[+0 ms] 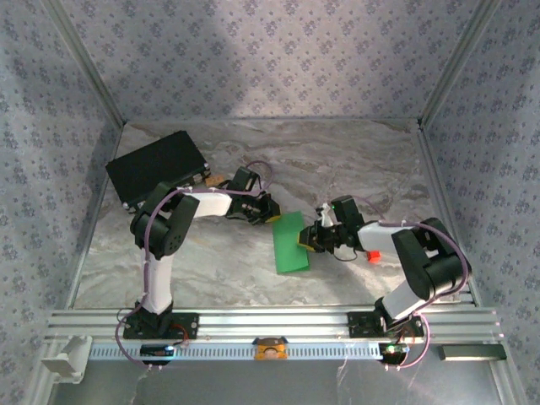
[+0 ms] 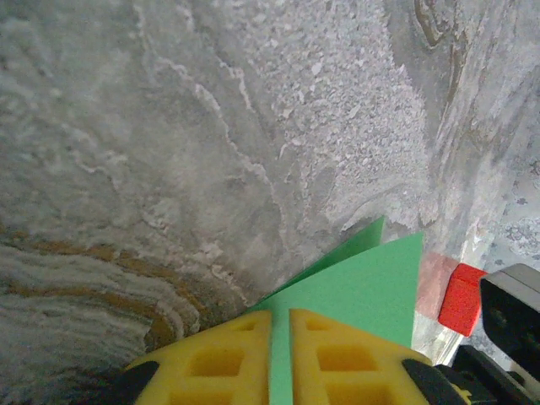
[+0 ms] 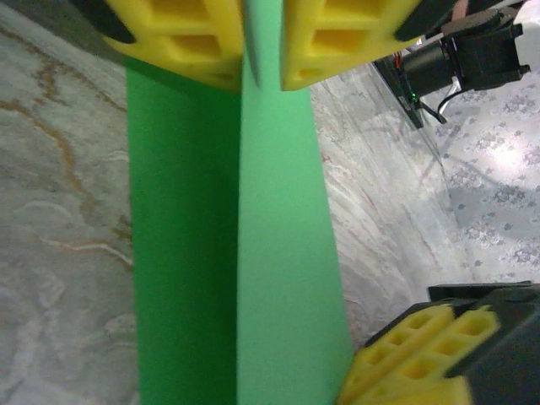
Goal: Fold a paper plane with a square sheet of paper (pick it up from the middle)
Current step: Fold the triangle a second time at the center of the table.
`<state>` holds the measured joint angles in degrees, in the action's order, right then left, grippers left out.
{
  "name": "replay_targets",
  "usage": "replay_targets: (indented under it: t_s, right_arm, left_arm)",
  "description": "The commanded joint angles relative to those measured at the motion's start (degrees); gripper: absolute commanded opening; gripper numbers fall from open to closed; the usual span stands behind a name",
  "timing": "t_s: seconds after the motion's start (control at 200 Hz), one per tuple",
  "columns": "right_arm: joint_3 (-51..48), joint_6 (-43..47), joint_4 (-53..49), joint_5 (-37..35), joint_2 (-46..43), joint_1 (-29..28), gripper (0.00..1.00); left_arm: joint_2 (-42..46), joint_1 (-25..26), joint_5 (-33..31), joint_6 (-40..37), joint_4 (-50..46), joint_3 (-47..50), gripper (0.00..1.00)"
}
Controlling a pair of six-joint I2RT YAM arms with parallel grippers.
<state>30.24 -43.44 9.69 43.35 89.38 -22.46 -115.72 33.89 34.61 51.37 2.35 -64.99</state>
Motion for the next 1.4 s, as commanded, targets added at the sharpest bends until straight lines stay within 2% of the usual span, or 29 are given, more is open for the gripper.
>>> replay_targets:
  t_s: [0.0, 0.04, 0.18, 0.32, 0.47, 0.59, 0.66, 0.854, 1.019, 1.204, 1.394]
  right_arm:
    - [0.1, 0.4, 0.4, 0.4, 0.7, 0.3, 0.13]
    - [0.0, -0.1, 0.8, -0.1, 0.5, 0.4, 0.1]
    - [-0.6, -4.0, 4.0, -2.4, -0.6, 0.2, 0.07]
    - [-1.7, -9.7, 8.8, -5.5, -1.4, -0.1, 0.06]
    - [-1.6, -12.0, 11.2, -5.5, -1.0, -0.6, 0.08]
    - [-0.2, -9.1, 7.6, -3.9, -1.4, -0.7, 0.17]
    - [0.6, -7.7, 6.1, -3.2, -1.4, -0.6, 0.21]
    - [1.8, -6.1, 4.5, -2.0, -0.8, -0.1, 0.2]
    - [2.3, -6.0, 3.8, -1.4, -0.1, 0.3, 0.16]
    - [2.5, -6.2, 3.5, -1.3, -0.3, 0.4, 0.16]
    - [2.6, -6.2, 3.0, -1.3, -0.2, 0.4, 0.16]
  left_arm:
    - [4.2, 1.6, -1.4, -2.3, 0.4, 0.5, 0.19]
    - [6.2, 1.7, -2.6, -3.1, 0.1, 0.9, 0.26]
    - [12.9, 2.1, -7.5, -5.8, -2.2, 2.5, 0.4]
    - [19.5, 2.7, -12.0, -8.3, -2.5, 6.1, 0.46]
    - [26.8, 4.5, -17.0, -12.4, 0.2, 11.8, 0.45]
    - [32.8, 8.4, -23.1, -18.6, 3.3, 17.3, 0.44]
    - [35.4, 10.3, -23.7, -21.3, 5.3, 19.7, 0.44]
    - [40.9, 16.7, -28.3, -26.2, 4.2, 23.4, 0.44]
    - [39.9, 23.6, -36.2, -30.7, 1.1, 23.0, 0.48]
    - [33.3, 33.6, -47.5, -36.5, -5.0, 18.0, 0.55]
    - [27.7, 37.7, -52.2, -38.8, -7.9, 13.8, 0.59]
